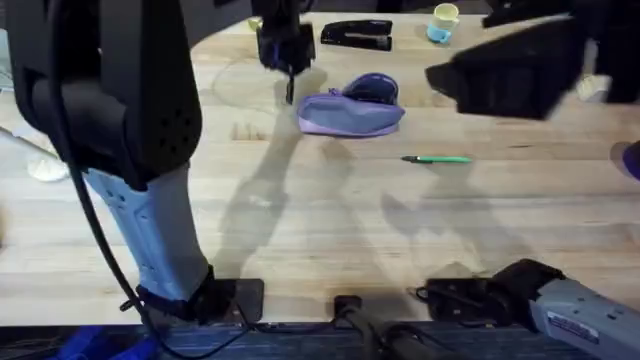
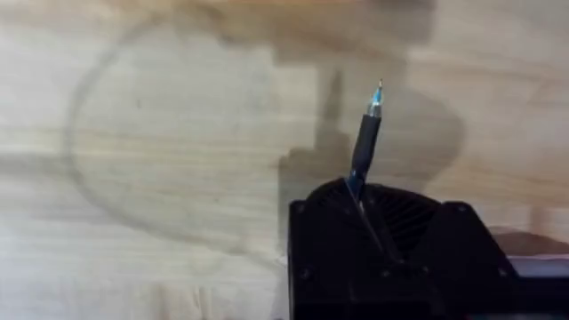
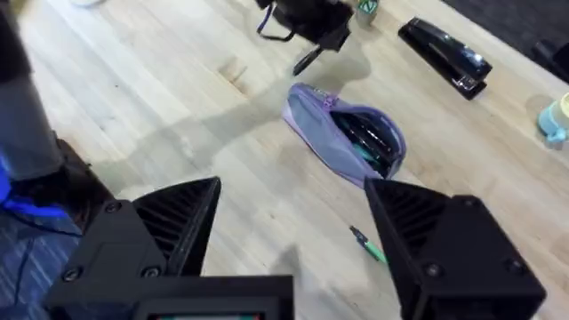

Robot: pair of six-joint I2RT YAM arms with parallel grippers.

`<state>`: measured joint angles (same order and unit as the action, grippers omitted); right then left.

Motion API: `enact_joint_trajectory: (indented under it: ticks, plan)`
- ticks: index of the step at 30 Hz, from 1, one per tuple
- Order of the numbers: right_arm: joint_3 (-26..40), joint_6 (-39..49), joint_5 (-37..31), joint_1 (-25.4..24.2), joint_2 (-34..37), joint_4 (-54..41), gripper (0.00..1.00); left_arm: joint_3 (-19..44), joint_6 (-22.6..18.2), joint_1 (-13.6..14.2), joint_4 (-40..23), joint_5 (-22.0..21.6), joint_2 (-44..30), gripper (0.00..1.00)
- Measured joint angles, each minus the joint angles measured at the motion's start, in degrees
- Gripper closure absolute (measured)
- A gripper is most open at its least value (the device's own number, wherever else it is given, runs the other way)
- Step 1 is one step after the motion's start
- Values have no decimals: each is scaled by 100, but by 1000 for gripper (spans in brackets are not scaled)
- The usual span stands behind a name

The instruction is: Unzip the bag, pick up the pens from the table one at a time and place them inside, then zip the bag closed.

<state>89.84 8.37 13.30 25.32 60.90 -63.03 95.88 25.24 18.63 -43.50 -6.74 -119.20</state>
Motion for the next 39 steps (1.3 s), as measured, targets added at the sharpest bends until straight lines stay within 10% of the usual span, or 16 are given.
enact_joint_trajectory:
  ticks: [17,30,39]
  plan:
    - [0,-160,0,0,-832,-1453,4,1448,-2497,824,-291,27,547,956]
    - [0,-157,-2,0,-896,-1840,4,1466,-4292,1041,-846,2645,761,956]
    - [0,-156,-181,0,-894,-1842,4,1458,-5355,1248,-1437,3317,763,956]
